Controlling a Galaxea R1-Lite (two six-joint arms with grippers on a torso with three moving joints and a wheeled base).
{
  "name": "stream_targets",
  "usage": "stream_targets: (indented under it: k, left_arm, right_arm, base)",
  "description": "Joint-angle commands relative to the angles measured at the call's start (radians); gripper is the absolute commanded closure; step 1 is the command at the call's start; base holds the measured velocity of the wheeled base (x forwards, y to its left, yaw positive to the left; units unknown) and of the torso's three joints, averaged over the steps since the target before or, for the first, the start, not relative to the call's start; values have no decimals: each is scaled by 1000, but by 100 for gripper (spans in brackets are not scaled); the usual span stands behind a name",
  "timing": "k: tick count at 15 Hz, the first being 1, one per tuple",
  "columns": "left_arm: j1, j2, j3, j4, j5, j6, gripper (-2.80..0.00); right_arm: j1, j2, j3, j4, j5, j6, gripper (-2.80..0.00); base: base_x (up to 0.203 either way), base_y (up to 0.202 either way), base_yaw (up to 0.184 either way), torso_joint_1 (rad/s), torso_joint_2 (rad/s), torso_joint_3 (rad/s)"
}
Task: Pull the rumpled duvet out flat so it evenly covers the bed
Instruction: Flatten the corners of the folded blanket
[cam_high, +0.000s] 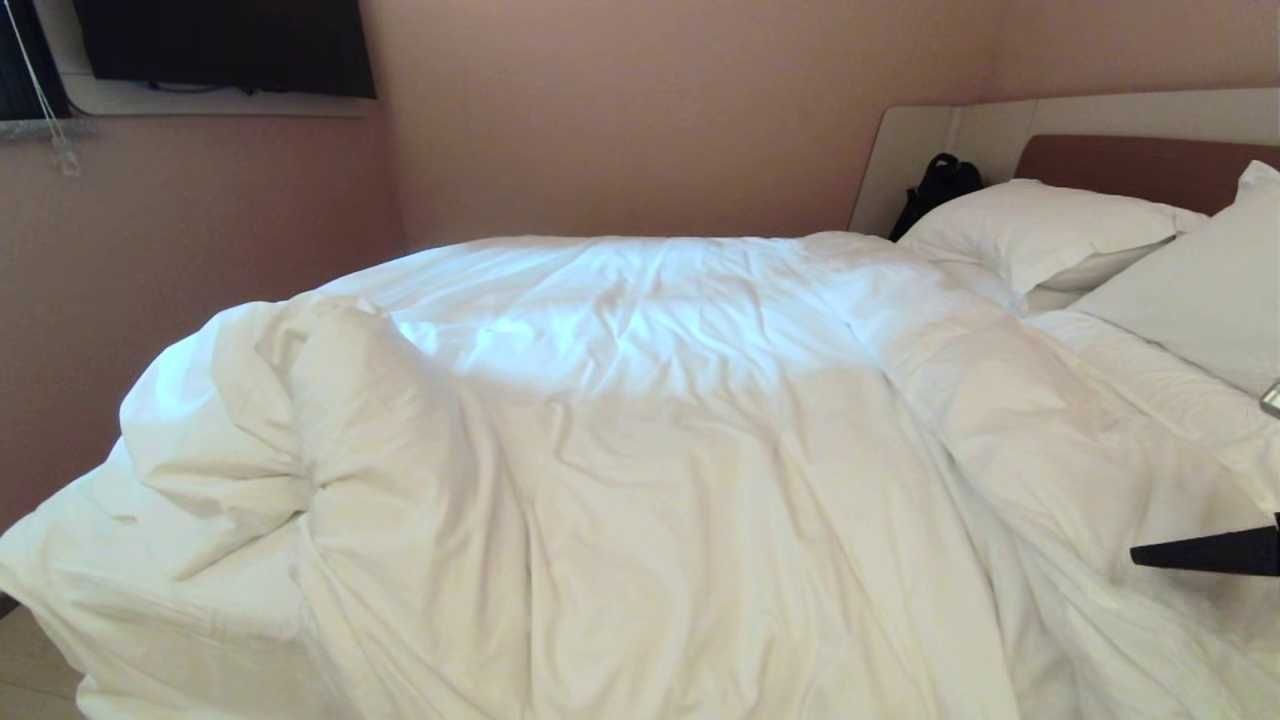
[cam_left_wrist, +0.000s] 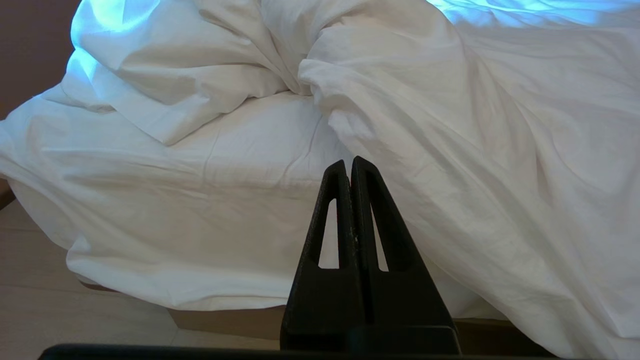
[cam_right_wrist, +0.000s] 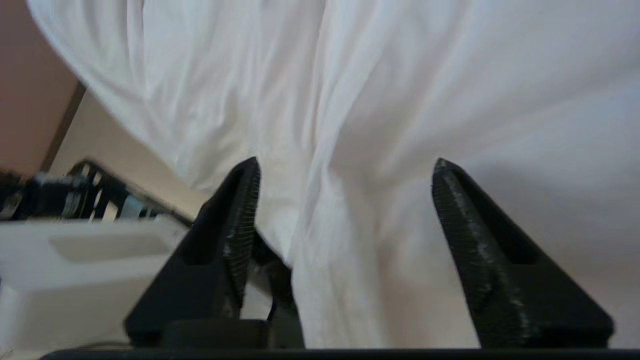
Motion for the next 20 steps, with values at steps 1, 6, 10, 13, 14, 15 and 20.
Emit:
stream_targets:
  k: [1, 6, 10, 13, 14, 15, 20]
  left_arm:
    - [0, 0, 0, 0, 0, -1, 0]
    - [0, 1, 0, 0, 0, 0, 0]
    - [0, 0, 0, 0, 0, -1, 0]
    - [0, 0, 0, 0, 0, -1, 0]
    - [0, 0, 0, 0, 0, 1, 0]
    - [0, 0, 0, 0, 0, -1, 0]
    - [0, 0, 0, 0, 0, 0, 0]
  right_arm:
    - [-57, -28, -74, 1, 5, 58, -280]
    - [-202, -109, -111, 8, -212, 218, -280]
    - [-207, -172, 33, 6, -281, 246, 0]
    - [-206, -201, 98, 9, -281, 254, 0]
    - [-206, -220, 114, 9, -280, 281, 0]
    - [-206, -237, 127, 8, -276, 319, 0]
    - [-181, -406, 239, 8, -242, 396, 0]
  base:
    - [0, 0, 0, 0, 0, 0]
    - [0, 0, 0, 0, 0, 0]
    - [0, 0, 0, 0, 0, 0]
    - [0, 0, 0, 0, 0, 0]
    - [0, 0, 0, 0, 0, 0]
    - [0, 0, 0, 0, 0, 0]
    - [0, 0, 0, 0, 0, 0]
